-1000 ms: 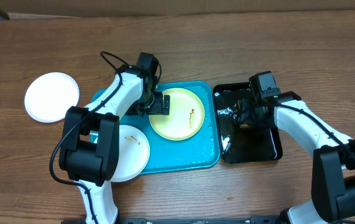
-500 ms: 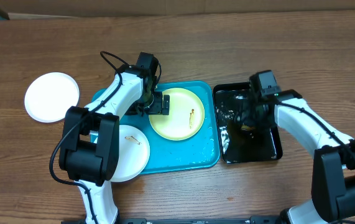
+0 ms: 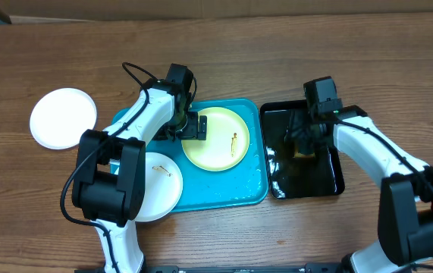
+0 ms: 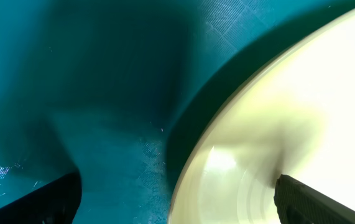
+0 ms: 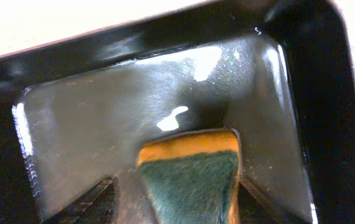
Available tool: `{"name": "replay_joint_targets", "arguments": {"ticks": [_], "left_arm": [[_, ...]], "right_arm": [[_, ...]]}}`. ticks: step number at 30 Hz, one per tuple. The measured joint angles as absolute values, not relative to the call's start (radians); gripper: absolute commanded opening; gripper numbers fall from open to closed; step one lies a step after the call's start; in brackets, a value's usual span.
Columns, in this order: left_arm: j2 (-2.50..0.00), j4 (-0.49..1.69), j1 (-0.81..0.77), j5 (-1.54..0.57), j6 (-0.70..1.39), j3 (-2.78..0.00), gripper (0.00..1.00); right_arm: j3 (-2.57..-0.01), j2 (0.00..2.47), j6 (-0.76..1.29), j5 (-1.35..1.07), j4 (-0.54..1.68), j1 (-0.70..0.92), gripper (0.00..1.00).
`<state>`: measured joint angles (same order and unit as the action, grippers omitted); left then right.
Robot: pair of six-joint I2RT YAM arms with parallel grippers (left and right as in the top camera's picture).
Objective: Clean dirty plates on tray and stack at the side
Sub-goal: 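Grasp the green-yellow sponge with the right gripper and rub it in the basin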
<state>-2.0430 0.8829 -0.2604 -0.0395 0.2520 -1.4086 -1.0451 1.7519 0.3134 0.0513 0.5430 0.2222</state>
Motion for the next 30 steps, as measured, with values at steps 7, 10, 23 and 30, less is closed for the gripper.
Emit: {"name": "replay_joint_targets", "arguments": {"ticks": [7,10,23,30], "left_arm": [[-2.043,0.883,-0.260,-0.039,0.252,-1.409,1.00],[-2.043,0.883,-0.260,-0.039,0.252,-1.409,1.00],[-2.043,0.836,-0.260,-0.054,0.250,-1.409,0.76],[-2.043,0.824,-0.260,-0.134,0.254,-1.409,0.43]], "right_arm": [[-1.039,1.805,0.288,0.059,0.498,0.217,0.17],[-1.044,1.806,0.282,0.058,0.496,0.216,0.40],[-1.234,1.806,0.283,0.026,0.874,0.216,0.79],[-1.193,1.806,0.283,0.026,0.876,0.216,0.80]]}}
